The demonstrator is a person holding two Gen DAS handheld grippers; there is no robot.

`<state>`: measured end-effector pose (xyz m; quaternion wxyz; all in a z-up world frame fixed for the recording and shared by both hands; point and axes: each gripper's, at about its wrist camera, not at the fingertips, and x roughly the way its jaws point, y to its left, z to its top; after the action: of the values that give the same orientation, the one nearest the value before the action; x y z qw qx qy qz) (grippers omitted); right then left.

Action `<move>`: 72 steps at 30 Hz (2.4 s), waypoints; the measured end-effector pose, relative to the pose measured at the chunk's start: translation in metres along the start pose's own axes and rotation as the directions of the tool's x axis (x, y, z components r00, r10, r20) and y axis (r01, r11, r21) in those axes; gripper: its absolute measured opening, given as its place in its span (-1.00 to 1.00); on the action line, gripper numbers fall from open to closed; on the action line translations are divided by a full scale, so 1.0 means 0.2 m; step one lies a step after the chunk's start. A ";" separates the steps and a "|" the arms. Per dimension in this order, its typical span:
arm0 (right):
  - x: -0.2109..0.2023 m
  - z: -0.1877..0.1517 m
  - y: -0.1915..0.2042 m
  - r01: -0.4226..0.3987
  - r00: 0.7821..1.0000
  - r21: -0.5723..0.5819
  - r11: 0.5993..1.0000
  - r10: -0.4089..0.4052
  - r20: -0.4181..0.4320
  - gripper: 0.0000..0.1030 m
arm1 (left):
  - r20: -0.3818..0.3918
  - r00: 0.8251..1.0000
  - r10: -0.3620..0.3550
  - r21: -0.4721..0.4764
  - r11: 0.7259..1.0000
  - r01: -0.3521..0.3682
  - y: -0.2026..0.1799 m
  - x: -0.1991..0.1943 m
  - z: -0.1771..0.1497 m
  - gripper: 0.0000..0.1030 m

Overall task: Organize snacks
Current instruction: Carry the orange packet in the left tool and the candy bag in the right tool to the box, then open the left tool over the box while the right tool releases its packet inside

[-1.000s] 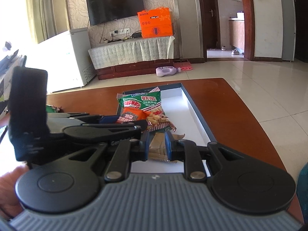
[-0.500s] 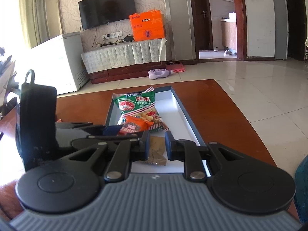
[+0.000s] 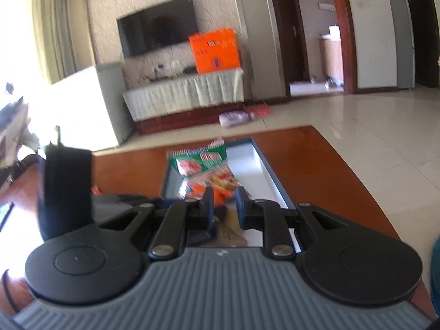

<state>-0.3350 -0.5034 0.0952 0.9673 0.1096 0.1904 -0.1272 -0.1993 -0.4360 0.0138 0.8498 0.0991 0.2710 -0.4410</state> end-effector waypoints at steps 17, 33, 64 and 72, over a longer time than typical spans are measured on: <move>0.04 0.01 0.02 0.000 0.999 -0.013 1.000 0.000 -0.044 -0.61 | 0.001 1.000 -0.006 0.027 1.000 0.006 -0.04 -0.04 -0.03 -0.10; 0.06 0.01 0.03 0.021 0.999 0.020 1.000 -0.021 -0.033 -0.58 | 0.007 1.000 -0.019 0.027 0.999 0.019 -0.03 -0.08 -0.04 -0.09; 0.08 -0.03 0.07 0.050 0.998 0.130 0.990 -0.046 -0.030 -0.40 | 0.094 0.995 0.033 -0.008 0.999 -0.032 0.02 -0.43 -0.09 0.53; 0.05 -0.05 0.11 0.025 1.000 0.147 0.989 -0.023 -0.022 -0.28 | 0.096 0.994 0.053 -0.008 0.999 -0.052 0.06 -0.53 -0.11 0.55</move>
<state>-0.3222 -0.4816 0.0858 0.9530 0.1798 0.1913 -0.1514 -0.2473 -0.3463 0.0519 0.8735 0.0824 0.2282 -0.4219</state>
